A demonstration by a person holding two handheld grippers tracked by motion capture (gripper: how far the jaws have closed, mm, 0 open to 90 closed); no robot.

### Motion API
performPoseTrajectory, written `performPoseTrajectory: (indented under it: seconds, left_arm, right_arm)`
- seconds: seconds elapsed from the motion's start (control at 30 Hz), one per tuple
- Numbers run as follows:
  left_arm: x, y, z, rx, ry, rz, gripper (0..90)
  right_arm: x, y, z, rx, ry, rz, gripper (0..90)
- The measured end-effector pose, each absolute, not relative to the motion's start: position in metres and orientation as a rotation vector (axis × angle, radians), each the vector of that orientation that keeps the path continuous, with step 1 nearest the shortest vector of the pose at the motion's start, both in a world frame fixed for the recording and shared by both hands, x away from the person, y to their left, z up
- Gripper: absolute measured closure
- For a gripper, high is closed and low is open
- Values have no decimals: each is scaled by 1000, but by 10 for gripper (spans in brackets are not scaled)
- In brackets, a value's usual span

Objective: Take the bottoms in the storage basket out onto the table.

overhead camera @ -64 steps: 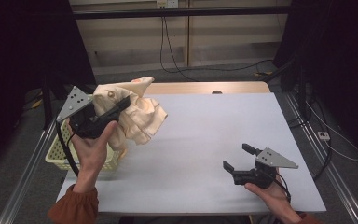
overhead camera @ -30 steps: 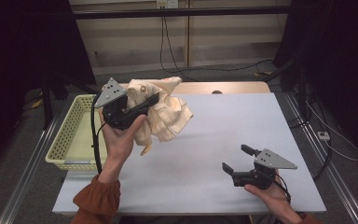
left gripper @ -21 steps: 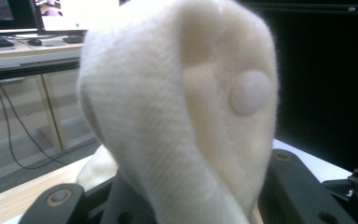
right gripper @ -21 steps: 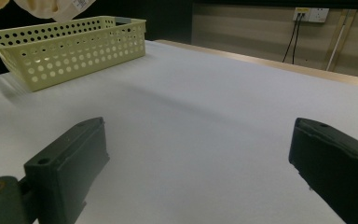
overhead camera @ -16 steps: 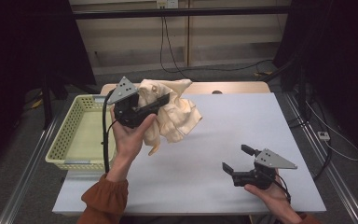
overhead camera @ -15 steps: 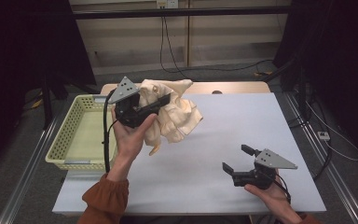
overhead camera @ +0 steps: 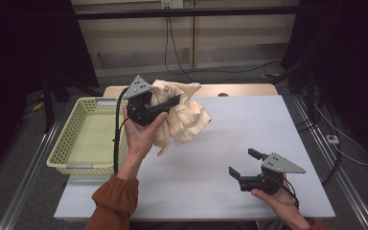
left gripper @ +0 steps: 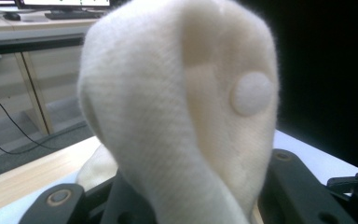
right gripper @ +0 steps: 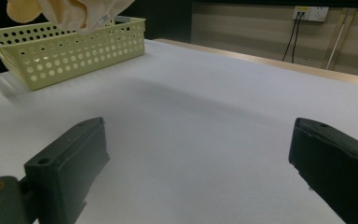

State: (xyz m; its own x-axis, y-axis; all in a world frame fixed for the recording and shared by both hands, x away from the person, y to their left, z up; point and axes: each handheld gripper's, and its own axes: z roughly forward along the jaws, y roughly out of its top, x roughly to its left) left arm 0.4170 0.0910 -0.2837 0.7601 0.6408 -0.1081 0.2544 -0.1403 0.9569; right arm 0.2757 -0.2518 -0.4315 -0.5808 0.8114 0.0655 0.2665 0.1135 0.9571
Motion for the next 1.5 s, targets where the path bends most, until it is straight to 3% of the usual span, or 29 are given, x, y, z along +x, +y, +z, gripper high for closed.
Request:
performPoseTrajectory:
  seconds: [1.13, 1.5]
  left_arm:
    - [452, 72, -332, 1823, 834, 311, 673]
    - [457, 62, -349, 1899, 851, 344, 668]
  right_arm:
    - [276, -253, -431, 1041, 1910, 1482, 43]
    - [276, -253, -432, 1042, 1910, 1475, 43]
